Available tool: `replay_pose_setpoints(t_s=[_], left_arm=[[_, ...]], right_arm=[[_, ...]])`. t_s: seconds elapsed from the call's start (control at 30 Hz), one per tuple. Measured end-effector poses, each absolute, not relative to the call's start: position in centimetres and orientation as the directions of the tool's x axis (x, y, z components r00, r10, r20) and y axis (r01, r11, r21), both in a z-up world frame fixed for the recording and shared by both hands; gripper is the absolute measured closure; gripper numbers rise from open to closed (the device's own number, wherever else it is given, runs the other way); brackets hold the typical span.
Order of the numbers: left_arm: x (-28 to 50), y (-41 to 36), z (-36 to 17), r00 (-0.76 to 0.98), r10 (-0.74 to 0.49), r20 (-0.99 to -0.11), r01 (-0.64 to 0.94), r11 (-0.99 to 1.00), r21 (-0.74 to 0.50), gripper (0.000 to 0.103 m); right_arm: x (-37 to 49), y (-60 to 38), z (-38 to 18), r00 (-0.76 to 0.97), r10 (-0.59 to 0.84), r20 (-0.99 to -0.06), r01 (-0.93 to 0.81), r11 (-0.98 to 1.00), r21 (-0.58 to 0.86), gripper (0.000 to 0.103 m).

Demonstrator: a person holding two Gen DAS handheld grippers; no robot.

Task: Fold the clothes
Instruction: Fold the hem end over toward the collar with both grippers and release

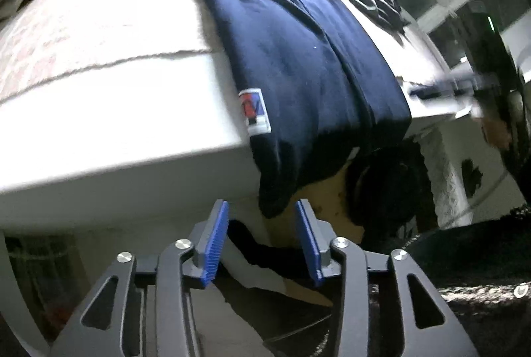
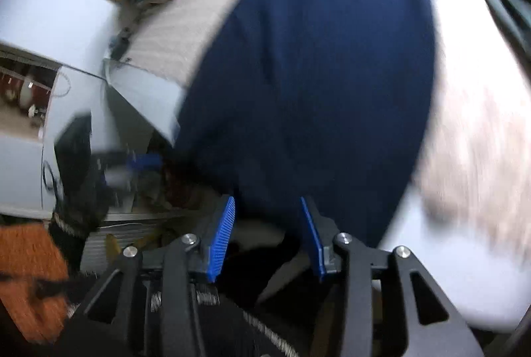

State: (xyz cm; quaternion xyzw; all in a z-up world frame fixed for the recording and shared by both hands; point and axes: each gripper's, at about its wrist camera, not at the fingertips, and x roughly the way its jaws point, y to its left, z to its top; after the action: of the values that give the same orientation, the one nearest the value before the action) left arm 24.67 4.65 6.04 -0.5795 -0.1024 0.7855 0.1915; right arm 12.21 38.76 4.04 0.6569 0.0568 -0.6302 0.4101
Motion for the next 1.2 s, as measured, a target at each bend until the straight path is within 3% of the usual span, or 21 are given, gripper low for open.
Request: replay_pose_setpoints(t_s=[0.17,0.43,0.53,0.57,0.6,0.63,0.67,1.2], left_arm=[[22.9,5.4,4.5,-0.169,0.427,-0.888,-0.229,-0.894,-0.386,0.060],[21.6,5.9,4.0,-0.115,0.489,-0.865,-0.268,-0.854,-0.447,0.060],[21.5,6.6,4.4,-0.121,0.521,-0.845,-0.277,-0.835,-0.475,0.069],[21.5,6.7,4.5,-0.125,0.526,-0.841,-0.276,-0.833,-0.479,0.080],[21.5,6.6,4.7,-0.133,0.529,-0.838,-0.276,-0.832,-0.482,0.085],[21.6,6.5,4.8,-0.132,0.533,-0.835,-0.274,-0.830,-0.486,0.088],[21.6,6.4,4.9,-0.125,0.543,-0.830,-0.274,-0.823,-0.497,0.094],[18.1,1.1,12.9,-0.235,0.685,-0.689,-0.226,-0.728,-0.647,0.096]], right_arm=[[14.5,42.6,0.1,0.131,-0.357,-0.925,0.559,-0.744,0.366,0.062],[13.6,42.5,-2.1,0.135,-0.399,-0.907,0.574,-0.715,0.400,0.061],[13.3,42.4,-2.5,0.148,-0.421,-0.895,0.579,-0.697,0.423,0.061],[13.1,42.6,-2.5,0.163,-0.440,-0.883,0.562,-0.694,0.450,0.062],[13.0,42.8,-2.3,0.173,-0.461,-0.870,0.546,-0.691,0.474,0.074],[12.8,43.1,-1.7,0.173,-0.485,-0.857,0.530,-0.688,0.496,0.094],[12.6,43.4,-1.2,0.173,-0.509,-0.843,0.514,-0.684,0.518,0.097],[8.6,47.8,6.7,0.116,-0.800,-0.589,0.286,-0.541,0.791,0.098]])
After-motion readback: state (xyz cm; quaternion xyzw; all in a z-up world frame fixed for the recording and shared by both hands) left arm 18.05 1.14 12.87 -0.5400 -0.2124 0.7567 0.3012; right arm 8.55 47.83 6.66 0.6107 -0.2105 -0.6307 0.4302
